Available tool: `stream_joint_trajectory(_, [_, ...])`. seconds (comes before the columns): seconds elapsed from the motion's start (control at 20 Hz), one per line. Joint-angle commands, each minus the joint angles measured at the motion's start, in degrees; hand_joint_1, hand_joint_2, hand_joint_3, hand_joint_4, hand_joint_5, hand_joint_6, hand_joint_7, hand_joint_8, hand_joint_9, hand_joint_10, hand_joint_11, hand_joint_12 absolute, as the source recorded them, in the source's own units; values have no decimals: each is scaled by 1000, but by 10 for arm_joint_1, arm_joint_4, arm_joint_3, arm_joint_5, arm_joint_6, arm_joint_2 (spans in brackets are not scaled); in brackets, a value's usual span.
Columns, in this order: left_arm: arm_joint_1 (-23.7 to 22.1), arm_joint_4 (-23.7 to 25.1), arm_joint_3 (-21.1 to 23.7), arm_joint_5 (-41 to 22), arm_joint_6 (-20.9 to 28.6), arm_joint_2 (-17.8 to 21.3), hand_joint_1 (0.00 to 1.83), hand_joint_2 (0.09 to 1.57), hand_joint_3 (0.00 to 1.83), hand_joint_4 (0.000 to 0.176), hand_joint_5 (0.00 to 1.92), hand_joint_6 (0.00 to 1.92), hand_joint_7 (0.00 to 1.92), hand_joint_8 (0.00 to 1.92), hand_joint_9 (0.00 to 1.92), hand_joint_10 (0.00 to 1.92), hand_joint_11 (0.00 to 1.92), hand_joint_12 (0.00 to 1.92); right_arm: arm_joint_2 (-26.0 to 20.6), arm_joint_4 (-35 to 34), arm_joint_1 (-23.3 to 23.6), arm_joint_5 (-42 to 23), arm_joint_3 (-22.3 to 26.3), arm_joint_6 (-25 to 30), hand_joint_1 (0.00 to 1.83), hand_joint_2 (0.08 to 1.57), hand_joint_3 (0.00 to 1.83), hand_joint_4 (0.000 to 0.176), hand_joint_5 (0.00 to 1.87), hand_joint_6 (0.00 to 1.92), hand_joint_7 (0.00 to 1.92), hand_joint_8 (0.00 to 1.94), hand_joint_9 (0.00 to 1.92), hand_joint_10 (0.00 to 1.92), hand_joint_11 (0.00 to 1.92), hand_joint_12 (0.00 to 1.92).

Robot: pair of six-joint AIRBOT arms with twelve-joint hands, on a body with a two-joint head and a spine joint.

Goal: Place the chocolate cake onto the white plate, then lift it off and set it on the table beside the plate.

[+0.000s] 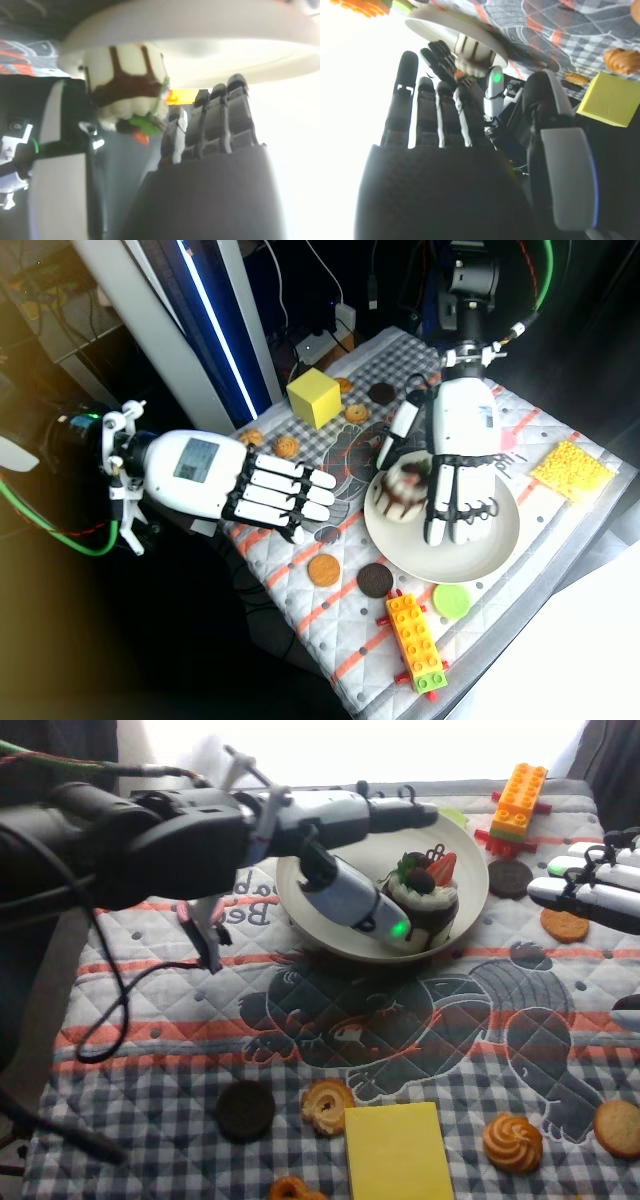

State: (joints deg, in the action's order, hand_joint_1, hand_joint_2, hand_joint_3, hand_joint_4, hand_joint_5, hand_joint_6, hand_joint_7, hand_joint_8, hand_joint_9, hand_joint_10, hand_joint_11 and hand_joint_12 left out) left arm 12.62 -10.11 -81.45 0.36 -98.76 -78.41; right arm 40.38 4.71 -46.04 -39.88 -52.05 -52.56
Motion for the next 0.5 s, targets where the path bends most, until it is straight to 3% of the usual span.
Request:
stream_joint_trajectory(0.0, [-1,-4,7,-79,2,16,712,1006,0,176,0,0,0,0,0,0,0,0,-3,-8,2,-64,-1,3,628,1255,0,37,0,0,0,0,7,3,0,853])
stream_joint_trajectory(0.05, [0,-7,21,-92,2,33,796,981,0,168,0,0,0,0,0,0,0,0,-3,-9,2,-64,-1,4,638,1239,0,7,0,0,0,0,32,14,0,853])
stream_joint_trajectory(0.1, [1,-8,36,-106,6,52,851,959,0,174,0,0,0,0,0,0,0,0,-3,-9,2,-65,-1,7,650,1227,0,3,0,0,0,0,50,19,0,890])
stream_joint_trajectory(0.2, [8,-7,69,-135,7,90,887,955,0,176,0,0,0,0,0,0,0,0,-4,-9,2,-66,-1,7,586,1203,0,0,0,0,0,0,63,21,0,896])
stream_joint_trajectory(0.25, [15,-2,93,-154,7,112,804,952,0,176,0,0,0,0,0,0,0,0,-6,-9,2,-69,1,8,550,1202,0,0,0,0,0,0,59,19,0,901])
stream_joint_trajectory(0.4, [43,45,156,-194,11,168,636,974,0,176,0,0,0,0,0,0,0,0,-10,-6,3,-84,3,15,555,1207,2,5,0,0,0,0,38,8,0,729])
stream_joint_trajectory(0.45, [56,70,172,-209,31,184,689,994,2,176,0,0,0,0,0,0,0,0,-10,-4,6,-84,2,15,575,1212,1,10,0,0,0,0,36,7,0,609])
